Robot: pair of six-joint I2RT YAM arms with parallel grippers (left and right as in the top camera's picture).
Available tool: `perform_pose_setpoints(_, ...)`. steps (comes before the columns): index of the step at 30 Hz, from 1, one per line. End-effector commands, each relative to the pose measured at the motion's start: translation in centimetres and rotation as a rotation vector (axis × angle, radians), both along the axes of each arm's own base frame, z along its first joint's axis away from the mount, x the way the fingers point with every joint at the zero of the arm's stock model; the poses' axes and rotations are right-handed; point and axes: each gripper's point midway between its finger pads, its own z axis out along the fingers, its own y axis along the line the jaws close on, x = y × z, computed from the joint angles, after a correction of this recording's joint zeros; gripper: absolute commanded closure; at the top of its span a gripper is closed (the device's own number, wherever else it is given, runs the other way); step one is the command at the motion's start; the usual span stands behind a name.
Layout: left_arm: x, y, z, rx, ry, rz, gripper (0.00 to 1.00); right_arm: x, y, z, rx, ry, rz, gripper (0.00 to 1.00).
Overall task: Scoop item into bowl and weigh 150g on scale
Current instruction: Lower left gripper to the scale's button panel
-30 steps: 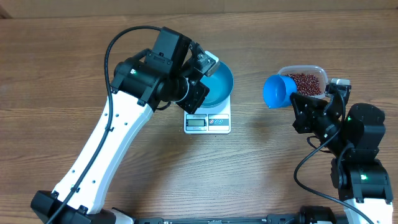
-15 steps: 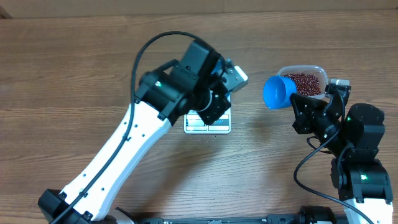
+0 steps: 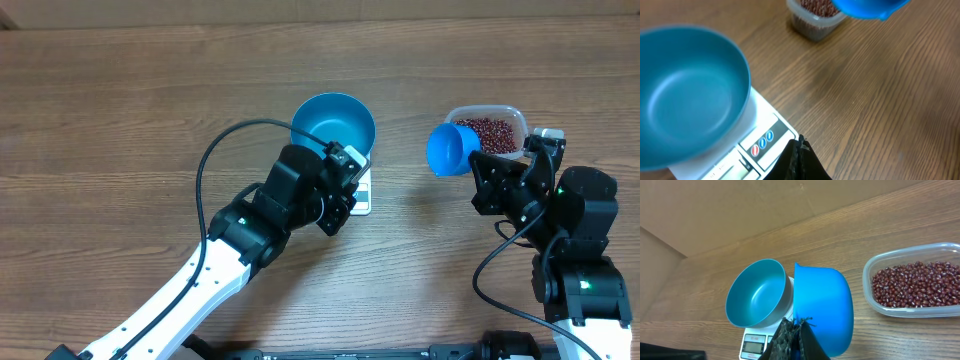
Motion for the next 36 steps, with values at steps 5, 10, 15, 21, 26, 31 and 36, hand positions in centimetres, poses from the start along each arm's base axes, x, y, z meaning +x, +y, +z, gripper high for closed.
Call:
perform_pose_setpoints(5,-0.7,-0.6,-3.7,-0.002,0.134,0.002,0.96,0.1,-0.3,1.3,-0.009,-0.038,-0.011,0.96)
perform_pose_setpoints(10,-1.1,-1.7,-5.7,-0.010,0.197,-0.046,0.96,0.1,-0.3,1.3,-0.009,-0.038,-0.011,0.96)
perform_pose_setpoints(15,-0.6,-1.9,-6.4,0.024,0.159,-0.069,0.96,0.1,-0.3,1.3,-0.010,-0.039,-0.011,0.96)
perform_pose_setpoints(21,2.3,-0.2,-6.5,0.116,0.034,0.052,0.96,0.4,-0.3,0.7,-0.008,-0.014,-0.010,0.96)
perform_pose_setpoints(26,2.6,0.6,-10.0,0.215,0.066,0.067,0.96,0.7,-0.3,0.2,-0.007,0.004,-0.011,0.96)
perform_pose_setpoints(31,2.3,1.6,-10.6,0.282,0.069,0.065,0.96,0.9,-0.3,-0.1,-0.006,0.012,-0.010,0.96)
perform_pose_setpoints(36,2.9,0.9,-12.9,0.286,0.084,0.058,0.96,0.9,-0.3,-0.1,-0.006,0.013,-0.010,0.96)
